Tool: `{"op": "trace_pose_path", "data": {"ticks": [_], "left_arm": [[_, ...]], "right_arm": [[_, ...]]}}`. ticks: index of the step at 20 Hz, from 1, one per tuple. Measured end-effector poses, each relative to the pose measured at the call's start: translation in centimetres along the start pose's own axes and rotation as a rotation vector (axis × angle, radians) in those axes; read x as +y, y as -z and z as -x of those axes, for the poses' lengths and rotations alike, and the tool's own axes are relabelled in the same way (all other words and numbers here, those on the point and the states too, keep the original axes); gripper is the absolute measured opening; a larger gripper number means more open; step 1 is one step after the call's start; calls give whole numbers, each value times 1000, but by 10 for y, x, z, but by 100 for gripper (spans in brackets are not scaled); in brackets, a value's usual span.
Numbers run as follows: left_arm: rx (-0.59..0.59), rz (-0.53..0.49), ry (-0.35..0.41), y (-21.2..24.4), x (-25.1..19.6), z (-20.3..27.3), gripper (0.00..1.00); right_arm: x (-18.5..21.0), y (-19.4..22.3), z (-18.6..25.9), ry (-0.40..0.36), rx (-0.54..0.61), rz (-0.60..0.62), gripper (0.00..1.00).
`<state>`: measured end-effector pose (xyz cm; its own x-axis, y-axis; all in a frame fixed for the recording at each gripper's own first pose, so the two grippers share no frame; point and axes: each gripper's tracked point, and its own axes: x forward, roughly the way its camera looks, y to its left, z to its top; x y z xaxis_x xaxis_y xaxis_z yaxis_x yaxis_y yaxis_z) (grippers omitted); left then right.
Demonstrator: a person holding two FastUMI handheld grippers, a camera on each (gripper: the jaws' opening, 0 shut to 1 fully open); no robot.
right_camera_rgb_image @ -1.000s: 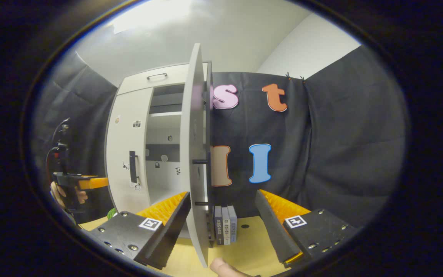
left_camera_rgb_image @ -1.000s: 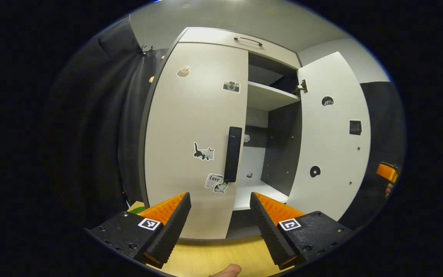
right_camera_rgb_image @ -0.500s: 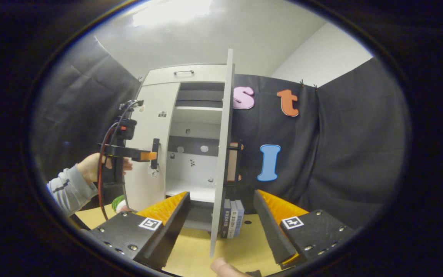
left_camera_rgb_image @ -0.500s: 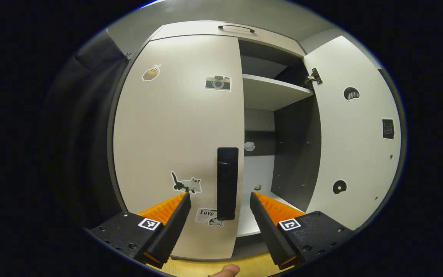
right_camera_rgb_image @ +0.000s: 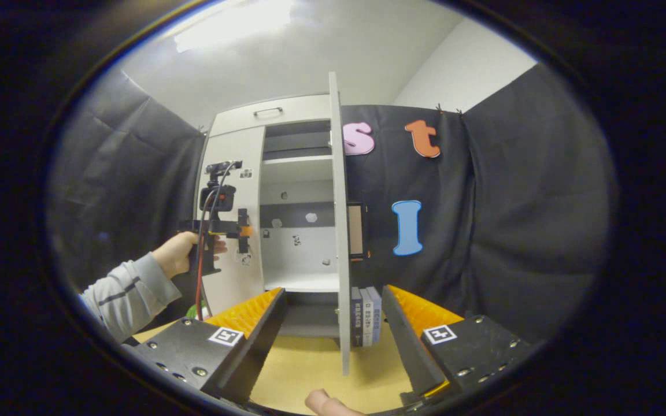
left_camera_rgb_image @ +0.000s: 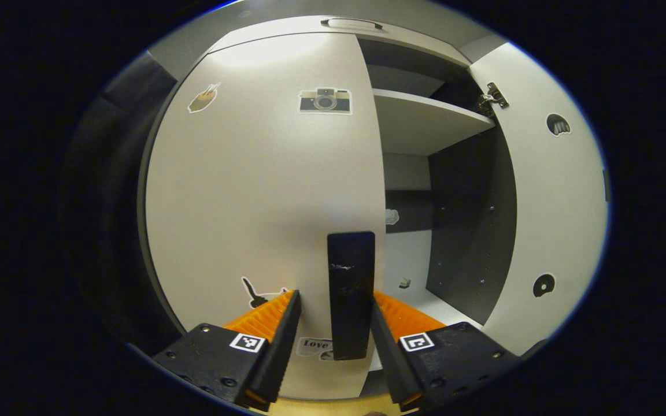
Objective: Open the right door of the double-door shoe cabinet with the right hand, and open the left door with the left hand.
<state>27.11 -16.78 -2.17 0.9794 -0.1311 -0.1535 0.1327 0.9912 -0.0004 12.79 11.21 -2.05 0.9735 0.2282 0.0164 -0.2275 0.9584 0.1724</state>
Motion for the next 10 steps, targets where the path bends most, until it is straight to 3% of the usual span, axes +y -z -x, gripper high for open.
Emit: {"op": "trace_pose_path", "data": {"ticks": [2, 5, 10], "left_arm": [[3, -13, -3, 1, -3, -1, 64], [24, -30, 11, 1, -10, -2, 33], [39, 22, 24, 4, -9, 7, 23]], "right_arm": [[5, 5, 2, -5, 6, -4, 97], [2, 5, 6, 25, 6, -2, 97], [19, 8, 16, 33, 25, 22, 97]]}}
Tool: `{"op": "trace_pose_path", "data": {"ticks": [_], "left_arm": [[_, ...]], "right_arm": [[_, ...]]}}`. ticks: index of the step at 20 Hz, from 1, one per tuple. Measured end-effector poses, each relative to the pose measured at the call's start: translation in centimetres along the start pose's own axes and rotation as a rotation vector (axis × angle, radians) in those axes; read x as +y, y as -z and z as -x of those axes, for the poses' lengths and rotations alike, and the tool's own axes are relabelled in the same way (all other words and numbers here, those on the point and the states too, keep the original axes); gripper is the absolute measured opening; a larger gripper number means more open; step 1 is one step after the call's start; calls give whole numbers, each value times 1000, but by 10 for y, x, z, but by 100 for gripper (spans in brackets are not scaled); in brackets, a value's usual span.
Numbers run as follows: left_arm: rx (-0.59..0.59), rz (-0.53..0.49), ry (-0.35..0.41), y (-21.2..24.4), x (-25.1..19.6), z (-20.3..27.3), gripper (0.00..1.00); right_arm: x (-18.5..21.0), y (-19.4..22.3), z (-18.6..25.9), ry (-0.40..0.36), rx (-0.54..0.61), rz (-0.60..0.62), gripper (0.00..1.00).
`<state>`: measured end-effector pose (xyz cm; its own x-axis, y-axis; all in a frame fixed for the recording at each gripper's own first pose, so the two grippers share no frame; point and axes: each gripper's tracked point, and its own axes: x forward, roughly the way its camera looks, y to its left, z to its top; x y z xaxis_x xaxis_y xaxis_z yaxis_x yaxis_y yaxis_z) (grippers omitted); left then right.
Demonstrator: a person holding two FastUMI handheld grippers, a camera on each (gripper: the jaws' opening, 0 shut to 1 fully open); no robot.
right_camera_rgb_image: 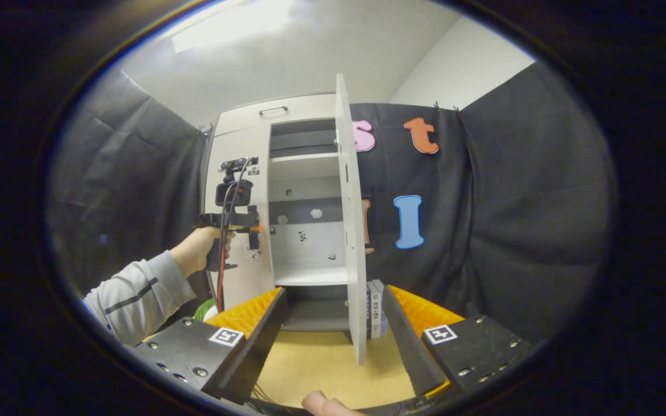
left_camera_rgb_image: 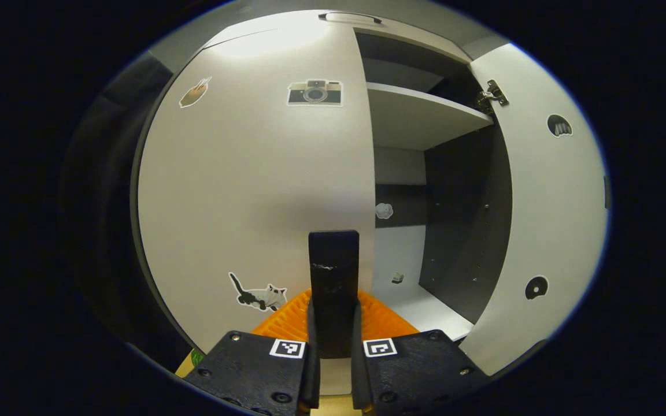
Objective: Open the right door of the double-door shoe cabinet with the right hand, and open the left door with the left hand.
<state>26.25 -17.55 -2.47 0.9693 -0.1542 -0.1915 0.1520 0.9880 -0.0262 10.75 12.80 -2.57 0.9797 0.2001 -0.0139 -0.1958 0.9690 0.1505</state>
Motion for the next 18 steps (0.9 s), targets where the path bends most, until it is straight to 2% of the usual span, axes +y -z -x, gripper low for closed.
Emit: {"op": "trace_pose_path", "data": {"ticks": [4, 7, 10, 17, 18], "left_arm": [[5, -21, 20, 1, 3, 29, 21], [-2, 15, 46, 4, 10, 54, 20], [-2, 6, 53, 4, 16, 75, 21], [-3, -5, 101, 6, 35, 116, 21], [-5, -6, 110, 6, 38, 121, 18]], "right_arm": [[23, 2, 8, -14, 20, -5, 98], [34, 4, 14, -10, 23, -3, 98], [44, 4, 17, -1, 9, -2, 98], [53, 2, 19, 11, -8, -7, 98], [55, 3, 17, 8, -8, -11, 98]]}}
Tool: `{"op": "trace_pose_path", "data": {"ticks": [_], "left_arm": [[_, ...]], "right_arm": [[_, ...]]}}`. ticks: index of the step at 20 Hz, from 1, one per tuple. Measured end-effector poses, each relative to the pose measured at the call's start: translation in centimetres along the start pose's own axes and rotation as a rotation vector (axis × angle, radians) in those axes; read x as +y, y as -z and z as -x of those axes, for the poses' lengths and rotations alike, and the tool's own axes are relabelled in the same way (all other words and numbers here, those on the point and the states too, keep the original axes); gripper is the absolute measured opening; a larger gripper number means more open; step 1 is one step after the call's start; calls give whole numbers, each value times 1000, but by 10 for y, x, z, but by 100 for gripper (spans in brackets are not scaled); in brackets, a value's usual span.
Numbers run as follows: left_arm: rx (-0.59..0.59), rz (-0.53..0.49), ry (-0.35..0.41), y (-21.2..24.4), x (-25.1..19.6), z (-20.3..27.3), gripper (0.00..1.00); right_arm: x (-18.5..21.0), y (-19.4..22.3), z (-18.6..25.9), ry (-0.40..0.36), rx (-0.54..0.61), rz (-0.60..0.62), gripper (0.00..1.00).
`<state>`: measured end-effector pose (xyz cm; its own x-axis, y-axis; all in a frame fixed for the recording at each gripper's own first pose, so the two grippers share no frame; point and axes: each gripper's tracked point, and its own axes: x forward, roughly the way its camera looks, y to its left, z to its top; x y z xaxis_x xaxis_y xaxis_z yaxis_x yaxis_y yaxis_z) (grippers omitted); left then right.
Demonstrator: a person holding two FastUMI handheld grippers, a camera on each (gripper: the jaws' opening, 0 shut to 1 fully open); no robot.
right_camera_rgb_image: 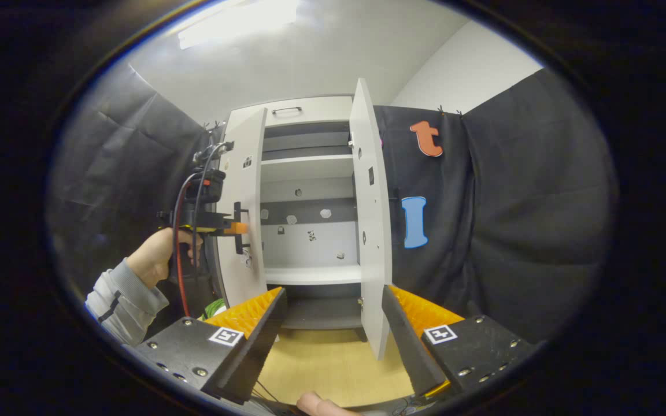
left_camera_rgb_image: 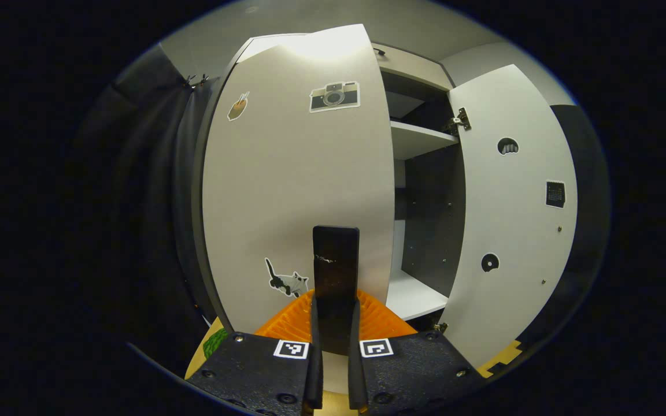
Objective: Open the right door of the double-door shoe cabinet with the right hand, and open the left door with the left hand.
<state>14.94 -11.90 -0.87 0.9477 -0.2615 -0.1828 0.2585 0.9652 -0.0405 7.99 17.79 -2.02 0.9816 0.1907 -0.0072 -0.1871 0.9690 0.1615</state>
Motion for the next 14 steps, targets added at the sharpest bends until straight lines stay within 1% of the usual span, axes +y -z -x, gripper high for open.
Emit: {"op": "trace_pose_path", "data": {"ticks": [3, 8, 10, 14], "left_arm": [[-1, 20, 29, 1, 6, 14, 18], [-5, -3, 14, 2, 18, 33, 18], [-2, -5, 12, 2, 26, 40, 18], [-4, -26, -18, 1, 49, 62, 17]], "right_arm": [[3, 0, -1, -10, 1, -4, 98], [4, -2, 1, 2, -10, 4, 98], [10, -2, 3, -11, -17, 3, 98], [20, -5, 3, -32, -28, 4, 98]]}}
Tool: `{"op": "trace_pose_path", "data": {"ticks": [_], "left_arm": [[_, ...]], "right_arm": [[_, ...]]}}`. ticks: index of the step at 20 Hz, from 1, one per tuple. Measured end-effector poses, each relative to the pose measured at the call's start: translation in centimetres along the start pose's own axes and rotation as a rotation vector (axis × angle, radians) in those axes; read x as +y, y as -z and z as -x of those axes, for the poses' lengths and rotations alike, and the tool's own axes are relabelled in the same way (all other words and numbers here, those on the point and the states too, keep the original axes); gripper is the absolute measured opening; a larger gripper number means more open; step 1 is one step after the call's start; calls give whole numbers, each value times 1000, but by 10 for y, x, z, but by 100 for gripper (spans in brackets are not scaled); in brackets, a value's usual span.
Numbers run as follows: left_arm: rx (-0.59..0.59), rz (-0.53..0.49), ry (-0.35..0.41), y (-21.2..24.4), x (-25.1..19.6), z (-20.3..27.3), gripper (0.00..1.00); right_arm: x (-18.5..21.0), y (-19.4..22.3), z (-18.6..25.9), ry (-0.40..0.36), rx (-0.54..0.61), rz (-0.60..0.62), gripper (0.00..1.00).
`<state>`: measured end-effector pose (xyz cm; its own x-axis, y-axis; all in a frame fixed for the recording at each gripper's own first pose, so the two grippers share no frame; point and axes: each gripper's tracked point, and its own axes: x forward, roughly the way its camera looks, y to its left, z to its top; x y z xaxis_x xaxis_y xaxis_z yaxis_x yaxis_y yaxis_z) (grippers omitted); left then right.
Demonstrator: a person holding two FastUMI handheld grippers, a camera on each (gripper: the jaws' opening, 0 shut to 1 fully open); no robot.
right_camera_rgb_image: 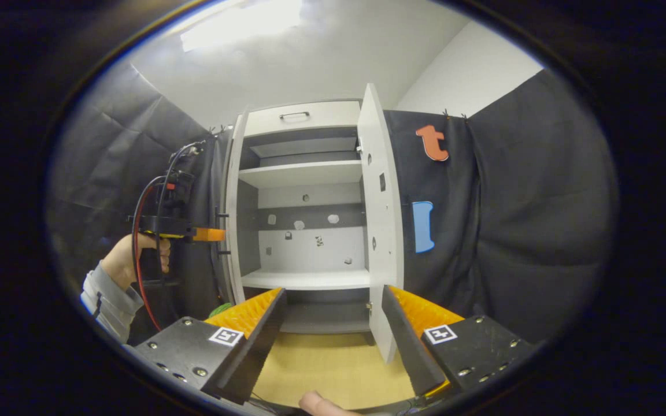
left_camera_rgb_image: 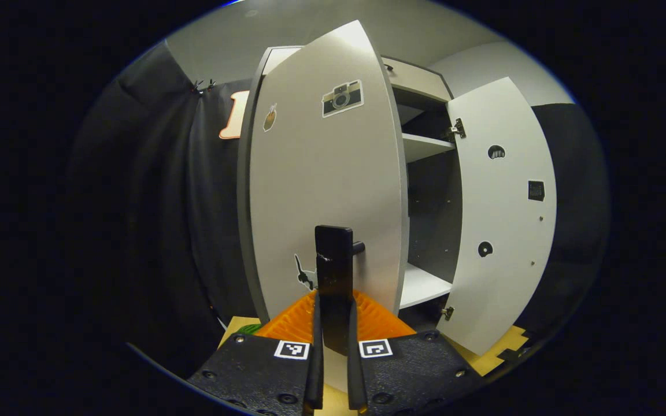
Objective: Open the right door of the double-door shoe cabinet with the right hand, and open the left door with the left hand.
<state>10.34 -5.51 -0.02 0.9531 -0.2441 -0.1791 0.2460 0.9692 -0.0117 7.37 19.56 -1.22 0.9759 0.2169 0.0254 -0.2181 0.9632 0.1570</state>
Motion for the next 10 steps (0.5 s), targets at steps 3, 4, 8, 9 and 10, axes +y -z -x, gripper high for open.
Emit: {"op": "trace_pose_path", "data": {"ticks": [3, 4, 8, 9, 10], "left_arm": [[0, -5, -32, 2, 21, 13, 17], [3, -5, -40, 2, 28, 16, 14], [11, -13, -72, 3, 53, 27, 13], [14, -18, -88, 3, 60, 29, 11], [16, -29, -104, 4, 67, 32, 9]], "right_arm": [[7, 3, -1, -7, 4, 4, 98], [11, 5, -3, -11, 6, 4, 98], [27, 8, -6, -35, 7, 4, 98], [29, 9, -7, -37, 6, 6, 98], [31, 10, -8, -39, 6, 6, 98]]}}
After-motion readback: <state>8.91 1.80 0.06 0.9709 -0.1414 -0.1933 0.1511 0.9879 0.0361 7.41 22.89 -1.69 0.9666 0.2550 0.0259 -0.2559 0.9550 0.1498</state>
